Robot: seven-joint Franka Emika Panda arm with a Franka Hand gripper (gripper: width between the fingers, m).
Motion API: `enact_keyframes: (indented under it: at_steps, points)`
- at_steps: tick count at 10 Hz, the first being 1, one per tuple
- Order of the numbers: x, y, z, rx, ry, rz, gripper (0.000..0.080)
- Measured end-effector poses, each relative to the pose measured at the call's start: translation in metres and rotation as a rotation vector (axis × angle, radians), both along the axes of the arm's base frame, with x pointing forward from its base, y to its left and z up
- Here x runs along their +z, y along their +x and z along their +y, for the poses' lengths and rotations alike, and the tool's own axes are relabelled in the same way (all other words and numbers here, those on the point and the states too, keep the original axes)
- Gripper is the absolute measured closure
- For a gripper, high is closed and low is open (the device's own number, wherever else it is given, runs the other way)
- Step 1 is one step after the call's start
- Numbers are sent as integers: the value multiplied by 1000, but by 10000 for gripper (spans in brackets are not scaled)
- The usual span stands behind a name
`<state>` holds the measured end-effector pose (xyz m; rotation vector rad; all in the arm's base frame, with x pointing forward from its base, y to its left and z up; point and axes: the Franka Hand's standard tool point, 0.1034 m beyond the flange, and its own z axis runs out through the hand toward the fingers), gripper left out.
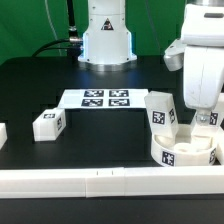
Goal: Assemble stool
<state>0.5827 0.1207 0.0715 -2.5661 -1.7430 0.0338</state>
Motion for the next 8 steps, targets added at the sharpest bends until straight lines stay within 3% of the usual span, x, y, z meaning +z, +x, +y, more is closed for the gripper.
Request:
enact_keyframes:
  at_steps: [3,5,6,8]
  points:
    - [1,3,-3,85,-4,-22,150]
    - [1,3,-4,75,-4,-21,404]
    - [1,3,-5,72,-5,-20,464]
    - [0,3,-5,28,-6,-19,464]
